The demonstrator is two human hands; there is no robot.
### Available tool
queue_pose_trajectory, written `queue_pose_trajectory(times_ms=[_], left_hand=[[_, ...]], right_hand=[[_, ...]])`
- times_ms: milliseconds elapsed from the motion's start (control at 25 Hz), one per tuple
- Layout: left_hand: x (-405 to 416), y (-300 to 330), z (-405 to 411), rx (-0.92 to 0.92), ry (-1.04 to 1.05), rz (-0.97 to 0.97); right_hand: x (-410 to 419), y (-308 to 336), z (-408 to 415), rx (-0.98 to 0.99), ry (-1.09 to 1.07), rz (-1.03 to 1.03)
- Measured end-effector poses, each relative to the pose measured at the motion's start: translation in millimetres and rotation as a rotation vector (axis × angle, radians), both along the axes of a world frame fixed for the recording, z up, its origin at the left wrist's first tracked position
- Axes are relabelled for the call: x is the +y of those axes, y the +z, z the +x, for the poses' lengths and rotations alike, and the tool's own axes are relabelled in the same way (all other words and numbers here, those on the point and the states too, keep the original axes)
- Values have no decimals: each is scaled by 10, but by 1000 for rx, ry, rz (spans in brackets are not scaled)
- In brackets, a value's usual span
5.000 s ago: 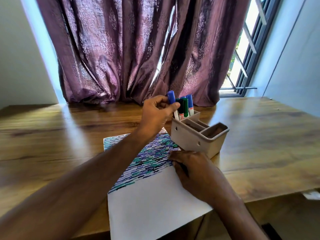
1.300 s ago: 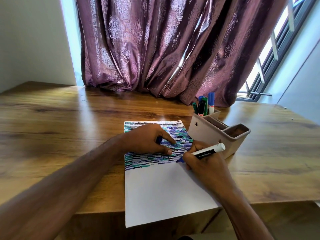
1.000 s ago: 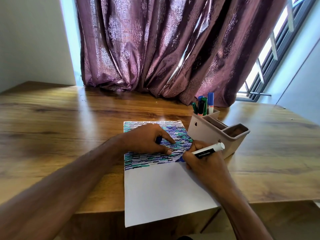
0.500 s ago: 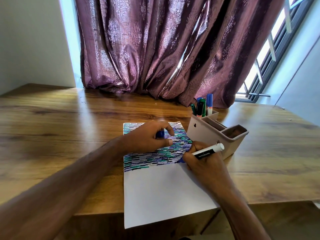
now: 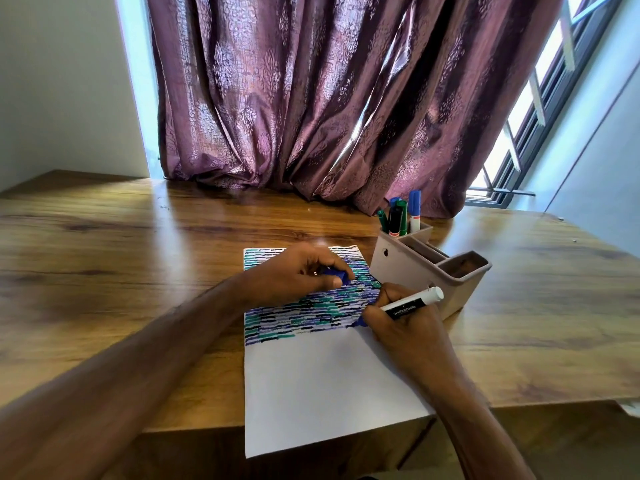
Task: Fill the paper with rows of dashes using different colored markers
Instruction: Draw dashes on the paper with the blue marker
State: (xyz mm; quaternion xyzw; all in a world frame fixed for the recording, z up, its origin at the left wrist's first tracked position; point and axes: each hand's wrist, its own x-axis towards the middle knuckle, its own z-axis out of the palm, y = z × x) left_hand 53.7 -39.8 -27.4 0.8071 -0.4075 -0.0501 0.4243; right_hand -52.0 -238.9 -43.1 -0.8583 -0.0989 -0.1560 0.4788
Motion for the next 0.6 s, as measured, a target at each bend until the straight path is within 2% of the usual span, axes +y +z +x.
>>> queue_pose_trajectory(times_ms=[160,280,480,600], left_hand=[[-22,16,2,115,22,-163],[-18,17,14,168,17,-250],[-15,37,-24,194,-13,-259],[-9,35,-16,212,-35,-224]], right_hand=[[-3,36,-24,-32,-6,103],[-21,66,-43,-129,-20,219],[-2,64,-107,-196,10,412],[-4,56,-84,-193,10,416]])
